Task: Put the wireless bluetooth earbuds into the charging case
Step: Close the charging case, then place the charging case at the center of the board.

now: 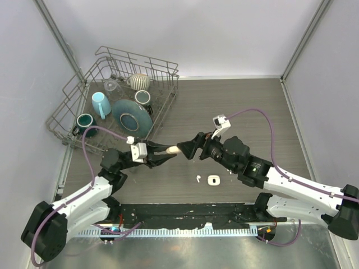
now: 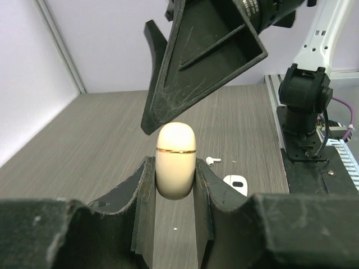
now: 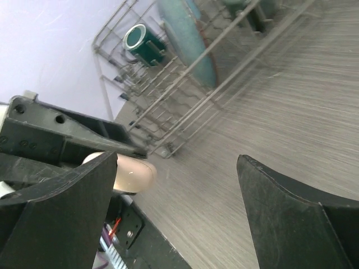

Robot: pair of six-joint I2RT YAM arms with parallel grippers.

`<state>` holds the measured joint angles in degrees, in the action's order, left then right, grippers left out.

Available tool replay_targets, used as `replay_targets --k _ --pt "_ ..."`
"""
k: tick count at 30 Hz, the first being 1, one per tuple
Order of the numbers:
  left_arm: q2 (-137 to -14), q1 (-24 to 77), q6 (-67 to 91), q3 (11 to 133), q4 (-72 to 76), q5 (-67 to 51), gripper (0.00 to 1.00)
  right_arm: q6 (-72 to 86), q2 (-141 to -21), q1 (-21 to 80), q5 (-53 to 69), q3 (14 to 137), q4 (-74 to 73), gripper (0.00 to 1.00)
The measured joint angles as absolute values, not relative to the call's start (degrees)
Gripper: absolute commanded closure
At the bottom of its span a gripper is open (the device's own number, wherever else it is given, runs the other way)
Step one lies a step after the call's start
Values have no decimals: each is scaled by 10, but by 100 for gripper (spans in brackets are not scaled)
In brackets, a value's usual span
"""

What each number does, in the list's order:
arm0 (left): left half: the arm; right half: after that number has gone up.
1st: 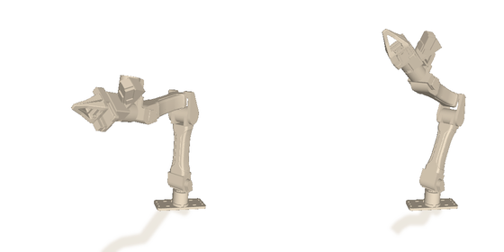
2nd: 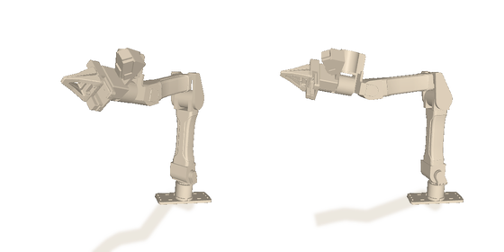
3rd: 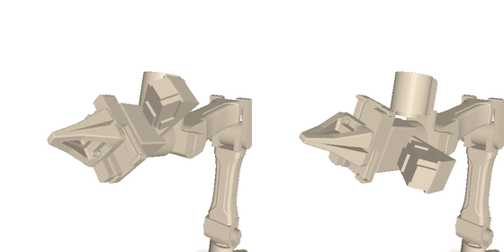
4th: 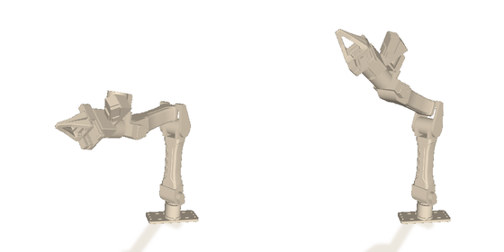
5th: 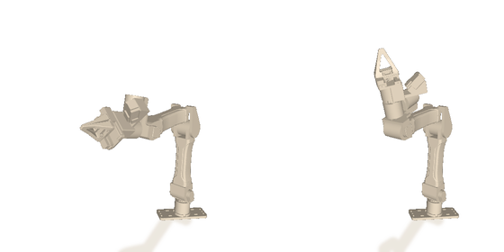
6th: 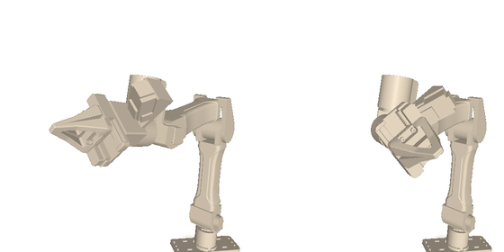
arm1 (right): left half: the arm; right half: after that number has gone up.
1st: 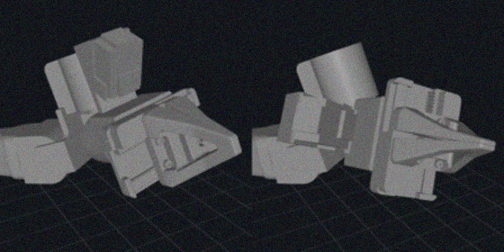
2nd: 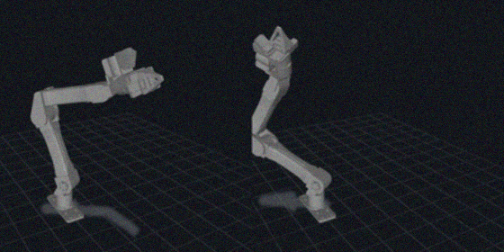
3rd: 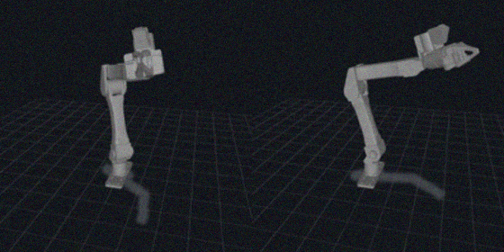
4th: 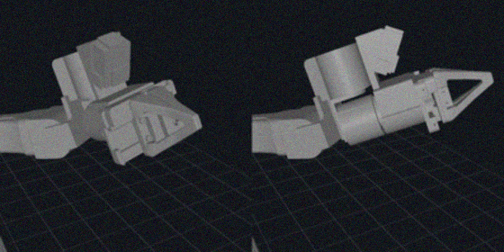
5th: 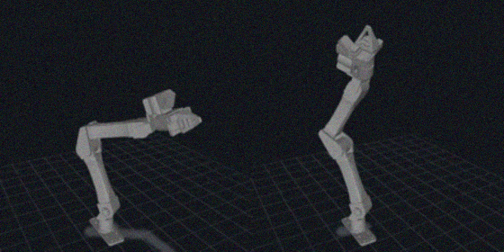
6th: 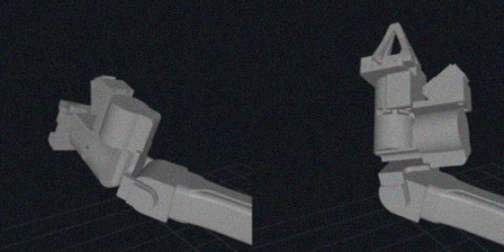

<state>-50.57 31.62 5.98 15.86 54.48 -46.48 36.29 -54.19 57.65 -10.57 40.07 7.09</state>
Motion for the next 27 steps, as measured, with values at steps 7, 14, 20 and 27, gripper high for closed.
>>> replay_targets --k 7,14,20,27 --pt "-553 351 58 226 480 -435 100 437 -495 578 -313 386 -46 7" --pt "-653 393 105 349 319 -366 100 485 -415 576 -459 376 -135 7" --pt "-796 421 166 407 231 -312 100 496 -392 575 -511 375 -178 7" --pt "-934 431 246 471 195 -290 100 497 -389 573 -536 375 -208 7"
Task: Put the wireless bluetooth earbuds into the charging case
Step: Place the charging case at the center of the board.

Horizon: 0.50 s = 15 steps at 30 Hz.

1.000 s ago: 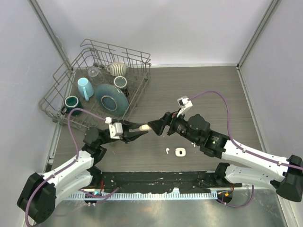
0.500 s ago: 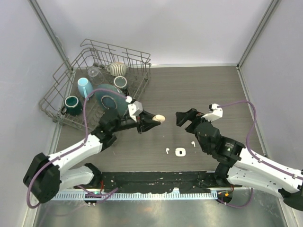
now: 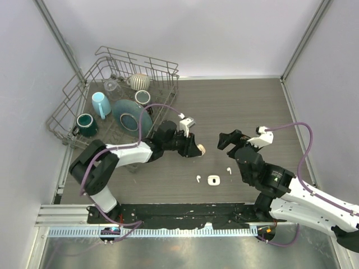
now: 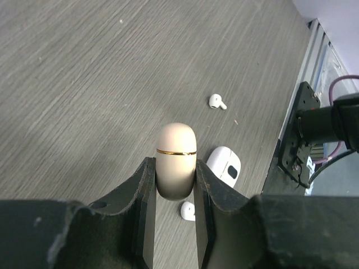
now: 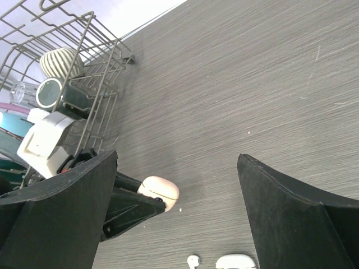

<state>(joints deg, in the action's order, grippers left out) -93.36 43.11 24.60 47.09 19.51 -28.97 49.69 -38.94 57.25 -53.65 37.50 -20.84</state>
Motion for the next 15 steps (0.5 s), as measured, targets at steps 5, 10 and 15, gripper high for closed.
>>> replay_targets --k 5,10,15 --pt "-998 431 302 488 203 -290 99 497 -378 573 -544 375 -228 7" --pt "-1051 431 343 510 208 -290 99 497 -361 572 -555 375 -239 7" --pt "-1095 429 406 510 258 -288 92 497 -351 572 -560 375 -249 7"
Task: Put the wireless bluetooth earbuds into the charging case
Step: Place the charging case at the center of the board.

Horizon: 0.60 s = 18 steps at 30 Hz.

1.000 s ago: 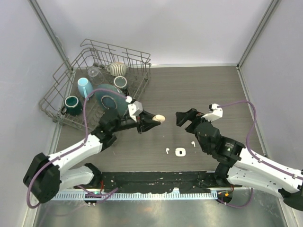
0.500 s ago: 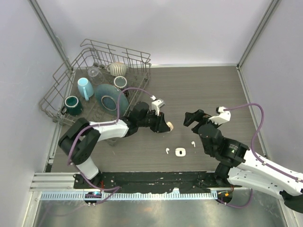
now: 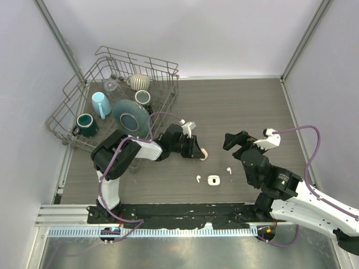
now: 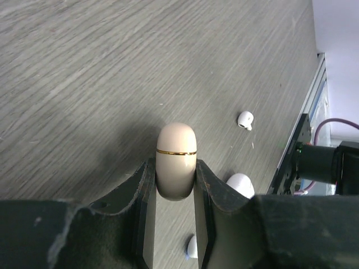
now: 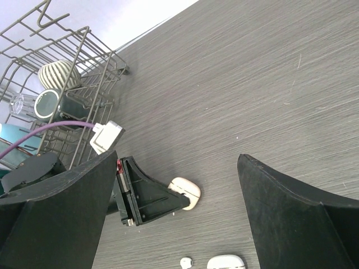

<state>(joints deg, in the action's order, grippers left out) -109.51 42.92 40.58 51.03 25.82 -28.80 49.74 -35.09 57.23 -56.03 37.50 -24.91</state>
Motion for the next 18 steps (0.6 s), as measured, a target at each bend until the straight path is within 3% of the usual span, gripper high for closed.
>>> replay_targets --k 2,7,9,11,13,18 --pt "-1107 426 425 508 273 -281 91 498 -348 572 -561 375 -253 6" --pt "-1110 422 451 501 292 -259 75 498 -343 572 -561 375 -258 6" --pt "-1110 422 453 501 295 -250 53 498 -341 572 -561 375 -258 6" --pt "-1110 421 458 501 299 -248 41 498 -340 572 -561 375 -258 6" --pt "-1105 421 457 502 304 -244 1 498 -340 572 -560 375 -258 6" --pt "-1087 418 453 505 314 -227 0 497 -342 572 -552 375 -258 7"
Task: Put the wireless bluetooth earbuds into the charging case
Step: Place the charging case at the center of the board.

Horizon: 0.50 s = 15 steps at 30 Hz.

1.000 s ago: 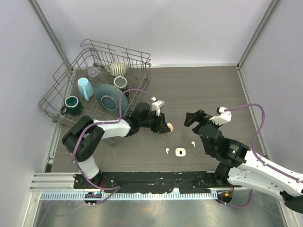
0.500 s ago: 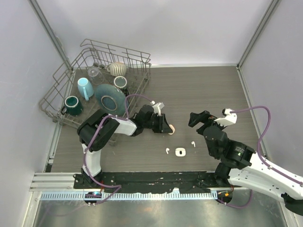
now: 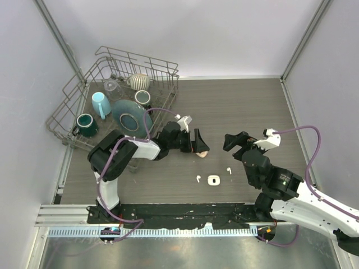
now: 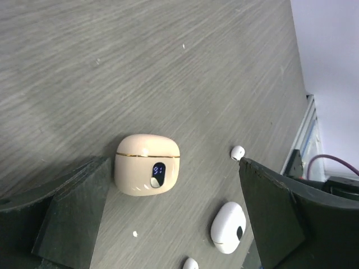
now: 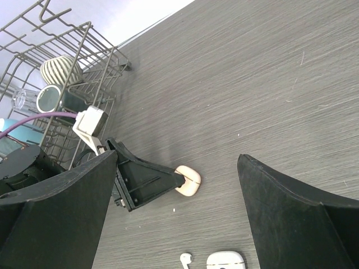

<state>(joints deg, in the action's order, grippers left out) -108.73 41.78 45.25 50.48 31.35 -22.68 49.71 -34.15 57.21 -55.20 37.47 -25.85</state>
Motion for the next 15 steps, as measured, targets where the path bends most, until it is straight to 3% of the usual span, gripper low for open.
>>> replay_targets --k 15 --pt "-1003 430 374 551 181 -180 0 516 -305 571 -554 375 -336 7"
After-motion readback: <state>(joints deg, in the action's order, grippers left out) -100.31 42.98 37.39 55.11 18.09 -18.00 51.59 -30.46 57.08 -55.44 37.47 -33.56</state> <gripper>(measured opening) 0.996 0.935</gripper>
